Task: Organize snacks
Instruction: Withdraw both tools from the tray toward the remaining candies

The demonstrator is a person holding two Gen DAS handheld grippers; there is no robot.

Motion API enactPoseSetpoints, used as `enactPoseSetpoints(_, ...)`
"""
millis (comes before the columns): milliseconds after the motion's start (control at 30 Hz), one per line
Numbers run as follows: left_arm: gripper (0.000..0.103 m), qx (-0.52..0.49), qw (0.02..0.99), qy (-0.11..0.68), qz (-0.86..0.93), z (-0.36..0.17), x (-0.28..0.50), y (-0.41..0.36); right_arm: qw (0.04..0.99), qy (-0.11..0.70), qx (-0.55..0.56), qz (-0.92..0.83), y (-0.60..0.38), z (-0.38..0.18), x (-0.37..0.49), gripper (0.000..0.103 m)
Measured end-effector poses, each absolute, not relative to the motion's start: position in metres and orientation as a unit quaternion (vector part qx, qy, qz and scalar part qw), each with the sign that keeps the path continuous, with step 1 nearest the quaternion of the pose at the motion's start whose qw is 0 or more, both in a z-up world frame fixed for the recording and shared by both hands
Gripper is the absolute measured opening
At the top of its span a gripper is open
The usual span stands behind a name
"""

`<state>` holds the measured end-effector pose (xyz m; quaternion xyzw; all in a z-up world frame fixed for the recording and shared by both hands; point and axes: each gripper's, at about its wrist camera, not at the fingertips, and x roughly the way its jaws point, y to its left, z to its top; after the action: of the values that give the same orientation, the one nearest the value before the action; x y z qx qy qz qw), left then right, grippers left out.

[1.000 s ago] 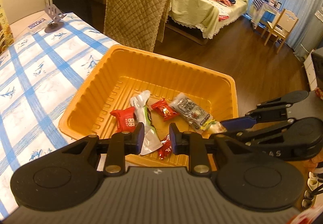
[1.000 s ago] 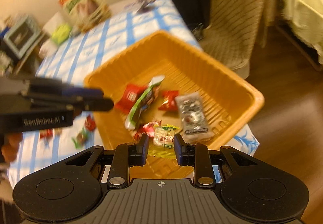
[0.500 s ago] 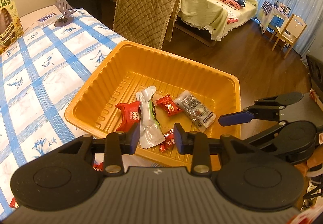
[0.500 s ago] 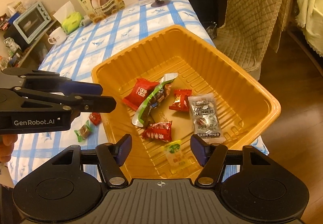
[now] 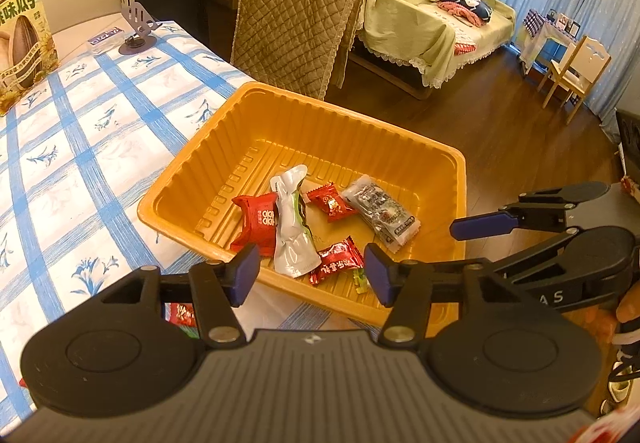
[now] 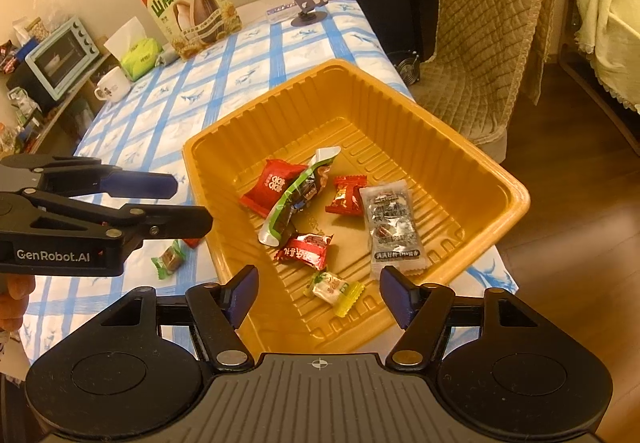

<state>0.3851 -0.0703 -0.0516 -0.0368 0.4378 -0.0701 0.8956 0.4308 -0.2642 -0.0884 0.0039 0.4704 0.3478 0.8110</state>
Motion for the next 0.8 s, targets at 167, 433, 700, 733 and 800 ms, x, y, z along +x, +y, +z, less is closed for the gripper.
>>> enactPoseSetpoints(167, 0.061, -0.040, 0.900, 0.429, -0.067, -0.043, 0.367, -0.066, 0.822, 0.458, 0.017, 0.338, -0.272, -0.080, 0.417, 0.072)
enactPoseSetpoints(433, 0.067, -0.047, 0.908, 0.413, -0.057, -0.028, 0.325, -0.046, 0.837, 0.442, 0.036, 0.319, -0.276, -0.065, 0.385, 0.075)
enactPoseSetpoints(700, 0.068, -0.057, 0.913, 0.403, -0.043, -0.019, 0.278, -0.014, 0.846, 0.433, 0.046, 0.308, -0.261, -0.055, 0.346, 0.083)
enactPoseSetpoints(733, 0.068, -0.057, 0.913, 0.403, -0.040, -0.019, 0.271, -0.010, 0.846, 0.433, 0.048, 0.306, -0.258, -0.054, 0.342, 0.083)
enactPoseSetpoints(800, 0.068, -0.058, 0.912, 0.404, -0.035, -0.020, 0.260, 0.000, 0.846, 0.435, 0.051, 0.303, -0.251, -0.054, 0.333, 0.084)
